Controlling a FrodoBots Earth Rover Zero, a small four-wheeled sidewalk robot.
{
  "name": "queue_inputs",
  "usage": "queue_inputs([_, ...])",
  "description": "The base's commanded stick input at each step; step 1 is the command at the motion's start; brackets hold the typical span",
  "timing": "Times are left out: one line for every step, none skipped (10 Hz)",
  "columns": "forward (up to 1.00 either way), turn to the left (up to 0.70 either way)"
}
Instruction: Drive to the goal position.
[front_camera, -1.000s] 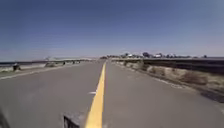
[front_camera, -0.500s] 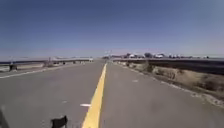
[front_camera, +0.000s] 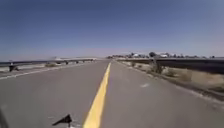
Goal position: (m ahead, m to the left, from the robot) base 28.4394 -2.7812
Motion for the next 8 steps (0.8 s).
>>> queue_inputs([1.0, 0.0])
queue_inputs([1.0, 0.0])
queue_inputs([1.0, 0.06])
queue_inputs([1.0, 0.18])
queue_inputs([1.0, 0.23])
queue_inputs([1.0, 0.1])
queue_inputs([1.0, 0.0])
queue_inputs([1.0, 0.0])
